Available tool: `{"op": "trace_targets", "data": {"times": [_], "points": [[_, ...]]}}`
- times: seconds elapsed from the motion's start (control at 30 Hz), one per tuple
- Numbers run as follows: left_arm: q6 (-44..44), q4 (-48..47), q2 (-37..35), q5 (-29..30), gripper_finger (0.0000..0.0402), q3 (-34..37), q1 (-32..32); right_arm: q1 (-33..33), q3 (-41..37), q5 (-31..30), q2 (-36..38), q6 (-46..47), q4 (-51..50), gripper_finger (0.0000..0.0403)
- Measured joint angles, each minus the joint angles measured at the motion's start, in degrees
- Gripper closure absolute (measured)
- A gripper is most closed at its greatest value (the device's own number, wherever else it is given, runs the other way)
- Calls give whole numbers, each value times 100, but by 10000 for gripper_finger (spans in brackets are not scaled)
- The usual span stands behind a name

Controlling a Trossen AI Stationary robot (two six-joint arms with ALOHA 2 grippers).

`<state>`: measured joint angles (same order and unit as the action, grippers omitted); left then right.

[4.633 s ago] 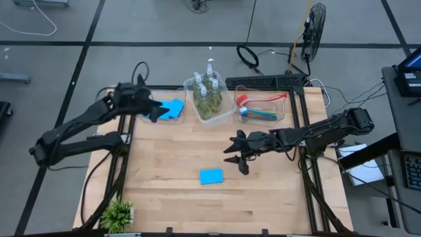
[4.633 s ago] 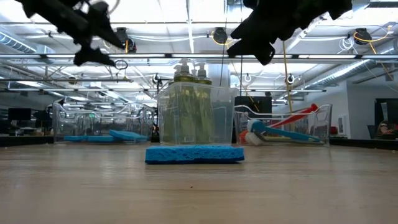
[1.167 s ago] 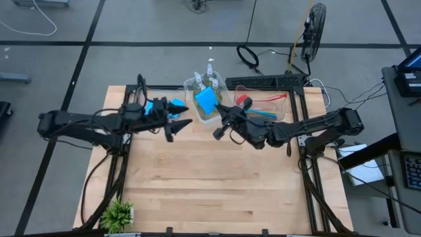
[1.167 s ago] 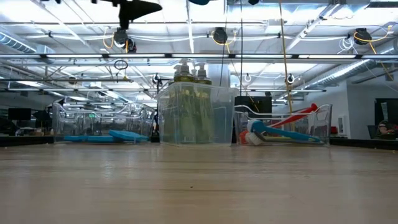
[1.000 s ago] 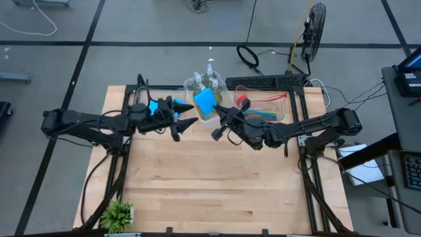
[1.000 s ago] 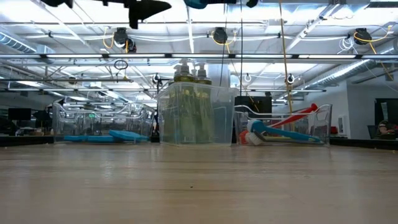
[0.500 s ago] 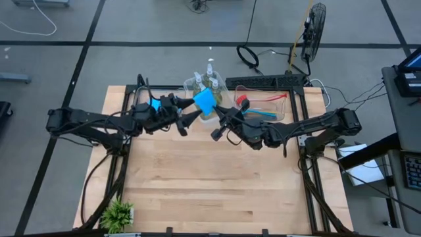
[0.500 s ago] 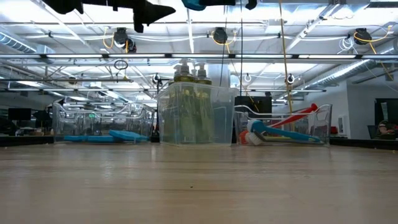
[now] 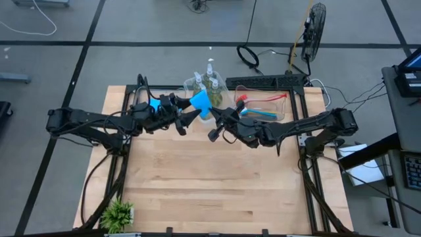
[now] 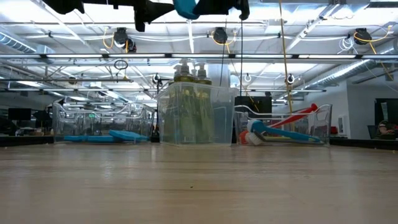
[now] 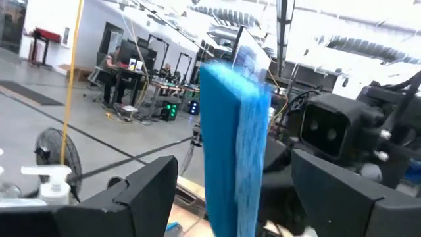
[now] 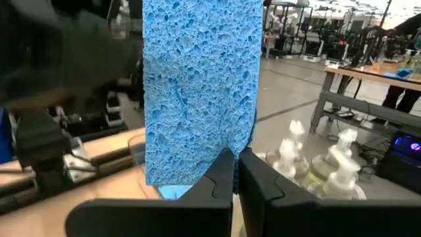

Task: Pick & Place Kitchen Sink Supplies
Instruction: Put the sponge into the left transparent bin

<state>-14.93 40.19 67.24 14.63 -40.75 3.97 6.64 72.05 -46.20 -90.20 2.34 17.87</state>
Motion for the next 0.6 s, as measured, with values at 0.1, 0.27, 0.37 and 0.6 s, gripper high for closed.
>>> {"op": "trace_targets", "data": {"times": [0.1, 0.27, 0.37, 0.6], "points": [[-156, -4, 0, 13, 112, 0, -2, 6, 20, 0, -64, 4, 129, 403], [-214, -14, 0, -174, 200, 0, 2, 10, 0, 5, -89, 25, 69, 403], [-167, -19, 0, -342, 290, 0, 15, 8, 4, 3, -71, 64, 100, 403], [-276, -74, -2, -605, 386, 0, 124, 16, 4, 51, -75, 67, 72, 403]]}}
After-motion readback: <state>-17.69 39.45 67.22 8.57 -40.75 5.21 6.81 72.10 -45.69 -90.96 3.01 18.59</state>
